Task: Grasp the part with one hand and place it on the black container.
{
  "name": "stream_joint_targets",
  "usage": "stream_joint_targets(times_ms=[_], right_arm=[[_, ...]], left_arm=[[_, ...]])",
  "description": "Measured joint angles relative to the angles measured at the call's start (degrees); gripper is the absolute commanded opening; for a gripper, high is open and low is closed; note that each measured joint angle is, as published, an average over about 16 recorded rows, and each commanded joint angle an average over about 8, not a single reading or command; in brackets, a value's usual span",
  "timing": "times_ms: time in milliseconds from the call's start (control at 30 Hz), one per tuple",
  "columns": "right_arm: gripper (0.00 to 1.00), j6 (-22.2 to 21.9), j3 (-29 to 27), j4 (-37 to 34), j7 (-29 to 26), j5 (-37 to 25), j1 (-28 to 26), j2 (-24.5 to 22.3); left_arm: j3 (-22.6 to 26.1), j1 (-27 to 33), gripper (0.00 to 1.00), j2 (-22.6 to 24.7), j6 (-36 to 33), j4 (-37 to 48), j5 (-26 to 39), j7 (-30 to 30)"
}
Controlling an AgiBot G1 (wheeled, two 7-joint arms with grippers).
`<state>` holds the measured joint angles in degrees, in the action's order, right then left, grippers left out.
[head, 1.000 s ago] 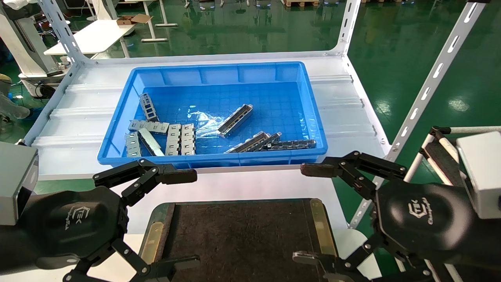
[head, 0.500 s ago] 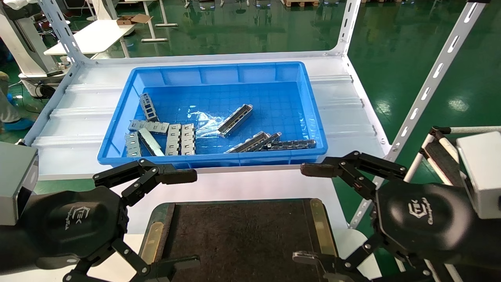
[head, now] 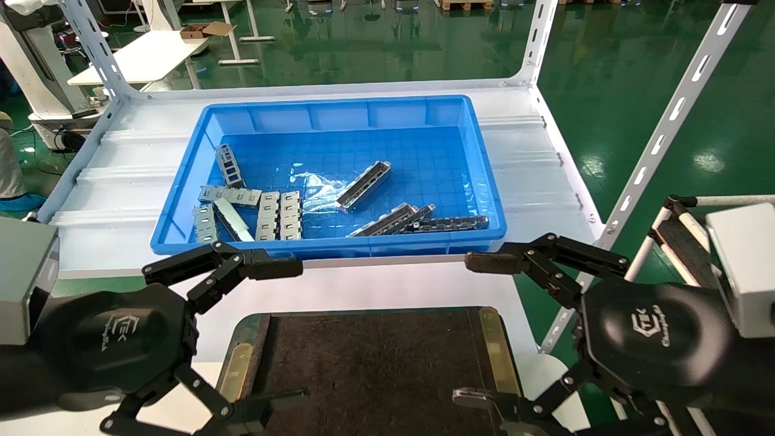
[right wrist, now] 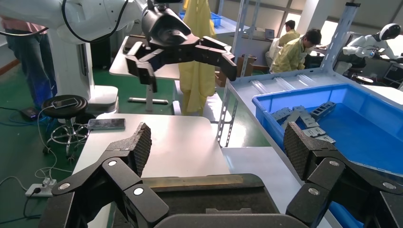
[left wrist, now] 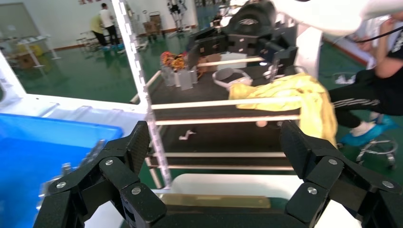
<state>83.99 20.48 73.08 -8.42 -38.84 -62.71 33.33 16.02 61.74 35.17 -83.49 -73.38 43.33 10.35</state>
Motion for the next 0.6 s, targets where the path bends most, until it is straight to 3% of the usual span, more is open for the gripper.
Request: stream_joint_targets(times_ms=[300,600], right_arm=[[1.0,0.0,0.0,0.0,0.0,0.0,0.0,0.0],[1.0,0.0,0.0,0.0,0.0,0.0,0.0,0.0]], left_arm=[[1.6,1.6,1.0,2.0,6.7,0.4,6.4,0.2],[5.4,6.9,1.0,8.0,15.5,4.2,16.8,1.2]])
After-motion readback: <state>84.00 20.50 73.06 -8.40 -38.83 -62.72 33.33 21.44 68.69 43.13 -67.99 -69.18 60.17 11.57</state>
